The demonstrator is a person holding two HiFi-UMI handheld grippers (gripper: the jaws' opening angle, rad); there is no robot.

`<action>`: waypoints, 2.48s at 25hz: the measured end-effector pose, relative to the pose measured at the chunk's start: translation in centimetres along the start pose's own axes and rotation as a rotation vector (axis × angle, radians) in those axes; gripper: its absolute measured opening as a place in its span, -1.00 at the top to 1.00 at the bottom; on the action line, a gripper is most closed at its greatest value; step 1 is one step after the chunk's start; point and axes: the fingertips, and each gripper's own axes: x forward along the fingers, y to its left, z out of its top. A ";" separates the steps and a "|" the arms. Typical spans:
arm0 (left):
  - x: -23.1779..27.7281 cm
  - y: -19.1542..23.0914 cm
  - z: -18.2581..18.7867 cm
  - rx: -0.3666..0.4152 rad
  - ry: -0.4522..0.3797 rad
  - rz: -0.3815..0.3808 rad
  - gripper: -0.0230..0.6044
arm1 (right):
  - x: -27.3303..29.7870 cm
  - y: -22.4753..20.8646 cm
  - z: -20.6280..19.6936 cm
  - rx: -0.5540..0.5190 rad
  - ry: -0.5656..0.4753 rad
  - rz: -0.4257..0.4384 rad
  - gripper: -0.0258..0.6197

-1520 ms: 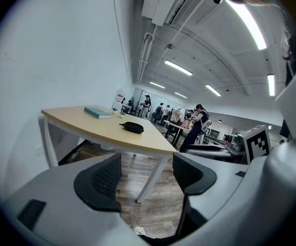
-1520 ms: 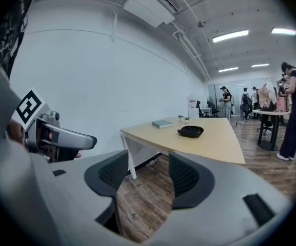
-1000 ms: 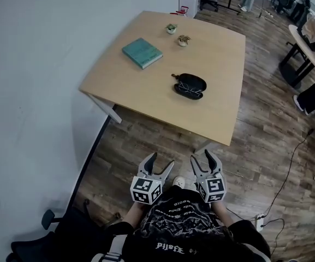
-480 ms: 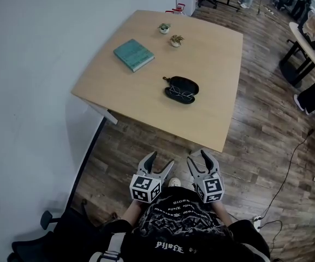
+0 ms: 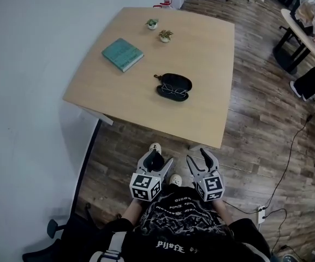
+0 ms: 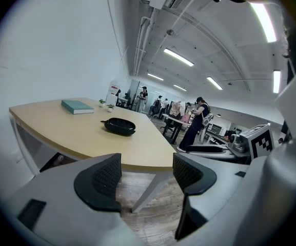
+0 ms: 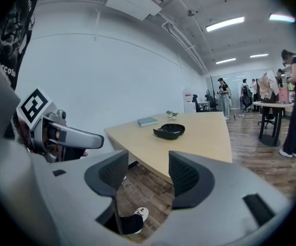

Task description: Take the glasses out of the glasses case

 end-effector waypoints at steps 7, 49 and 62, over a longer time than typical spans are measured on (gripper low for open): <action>3.0 2.9 2.3 0.020 -0.006 -0.040 -0.10 | 3.0 -0.9 1.1 -0.001 0.008 -0.041 0.13; 16.1 21.1 14.2 0.118 0.069 -0.251 -0.10 | 22.6 -5.1 10.5 -0.050 0.055 -0.259 0.18; 17.8 20.7 14.7 0.109 0.073 -0.242 -0.10 | 26.9 -6.1 12.7 -0.206 0.175 -0.037 0.19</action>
